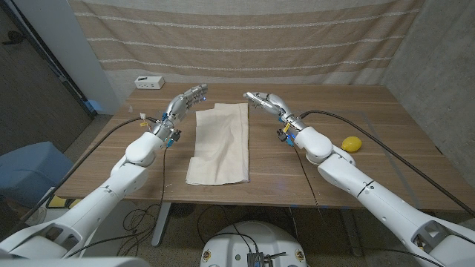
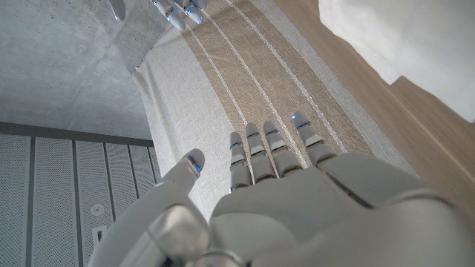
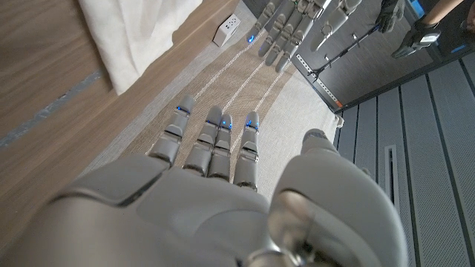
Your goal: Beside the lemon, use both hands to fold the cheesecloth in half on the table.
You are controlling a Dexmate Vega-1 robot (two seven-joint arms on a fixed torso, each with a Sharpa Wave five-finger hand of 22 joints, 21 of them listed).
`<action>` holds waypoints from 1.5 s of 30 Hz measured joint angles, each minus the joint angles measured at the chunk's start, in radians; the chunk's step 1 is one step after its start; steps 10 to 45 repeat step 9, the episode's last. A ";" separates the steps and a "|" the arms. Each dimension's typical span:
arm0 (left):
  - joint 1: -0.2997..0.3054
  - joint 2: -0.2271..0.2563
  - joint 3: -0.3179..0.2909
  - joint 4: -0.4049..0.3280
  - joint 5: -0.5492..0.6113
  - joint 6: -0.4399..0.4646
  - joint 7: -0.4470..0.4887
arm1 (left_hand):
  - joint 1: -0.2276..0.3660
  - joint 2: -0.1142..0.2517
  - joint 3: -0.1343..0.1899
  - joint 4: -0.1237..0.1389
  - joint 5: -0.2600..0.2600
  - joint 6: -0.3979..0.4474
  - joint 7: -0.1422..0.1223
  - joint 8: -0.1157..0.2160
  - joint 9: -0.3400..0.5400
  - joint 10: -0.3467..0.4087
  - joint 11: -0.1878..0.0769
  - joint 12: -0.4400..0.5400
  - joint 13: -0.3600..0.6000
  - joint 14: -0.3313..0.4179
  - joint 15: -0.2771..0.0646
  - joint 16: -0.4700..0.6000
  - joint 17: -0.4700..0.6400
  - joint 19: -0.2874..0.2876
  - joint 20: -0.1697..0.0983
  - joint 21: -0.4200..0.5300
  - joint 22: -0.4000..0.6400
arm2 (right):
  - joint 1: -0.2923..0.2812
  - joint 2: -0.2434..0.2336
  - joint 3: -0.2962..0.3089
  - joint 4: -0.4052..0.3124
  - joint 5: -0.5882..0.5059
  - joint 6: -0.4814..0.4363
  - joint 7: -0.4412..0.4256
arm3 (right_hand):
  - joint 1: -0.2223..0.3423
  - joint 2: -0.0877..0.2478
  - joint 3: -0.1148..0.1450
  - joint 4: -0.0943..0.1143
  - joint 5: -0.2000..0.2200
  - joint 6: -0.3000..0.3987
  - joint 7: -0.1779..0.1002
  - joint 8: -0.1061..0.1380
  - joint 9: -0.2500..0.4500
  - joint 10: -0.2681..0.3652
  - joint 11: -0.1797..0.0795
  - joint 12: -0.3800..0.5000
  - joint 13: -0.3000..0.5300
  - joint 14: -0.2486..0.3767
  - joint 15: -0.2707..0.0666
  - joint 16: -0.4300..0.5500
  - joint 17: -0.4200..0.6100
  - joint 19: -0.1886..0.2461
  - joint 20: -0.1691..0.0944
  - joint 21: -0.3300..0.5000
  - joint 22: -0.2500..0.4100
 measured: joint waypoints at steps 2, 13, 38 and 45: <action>-0.007 -0.005 0.003 0.017 -0.020 0.006 -0.020 | 0.000 0.000 0.000 0.000 0.000 -0.005 0.002 0.000 0.000 -0.001 0.001 0.000 0.000 0.000 0.000 0.000 0.000 0.000 0.000 0.000 0.000 | -0.003 0.006 0.011 0.012 0.000 0.000 0.000 | 0.000 0.000 0.002 -0.002 -0.005 0.012 0.001 0.004 0.000 0.015 0.000 0.006 0.000 0.017 -0.002 0.004 0.000 0.008 -0.001 0.000 0.000; -0.022 -0.015 0.009 0.058 -0.056 0.020 -0.064 | 0.000 0.000 0.000 0.000 0.000 -0.017 0.000 0.000 0.000 -0.007 0.007 0.000 0.000 -0.007 0.007 0.000 0.000 0.000 0.000 0.000 0.000 | -0.020 0.032 0.063 0.064 0.073 0.073 -0.057 | 0.000 0.000 0.008 -0.008 -0.006 0.052 0.013 0.012 0.000 0.044 0.002 0.015 0.000 0.042 -0.004 0.015 -0.009 0.024 -0.004 0.008 0.000; -0.022 -0.015 0.009 0.058 -0.056 0.020 -0.064 | 0.000 0.000 0.000 0.000 0.000 -0.017 0.000 0.000 0.000 -0.007 0.007 0.000 0.000 -0.007 0.007 0.000 0.000 0.000 0.000 0.000 0.000 | -0.020 0.032 0.063 0.064 0.073 0.073 -0.057 | 0.000 0.000 0.008 -0.008 -0.006 0.052 0.013 0.012 0.000 0.044 0.002 0.015 0.000 0.042 -0.004 0.015 -0.009 0.024 -0.004 0.008 0.000; -0.022 -0.015 0.009 0.058 -0.056 0.020 -0.064 | 0.000 0.000 0.000 0.000 0.000 -0.017 0.000 0.000 0.000 -0.007 0.007 0.000 0.000 -0.007 0.007 0.000 0.000 0.000 0.000 0.000 0.000 | -0.020 0.032 0.063 0.064 0.073 0.073 -0.057 | 0.000 0.000 0.008 -0.008 -0.006 0.052 0.013 0.012 0.000 0.044 0.002 0.015 0.000 0.042 -0.004 0.015 -0.009 0.024 -0.004 0.008 0.000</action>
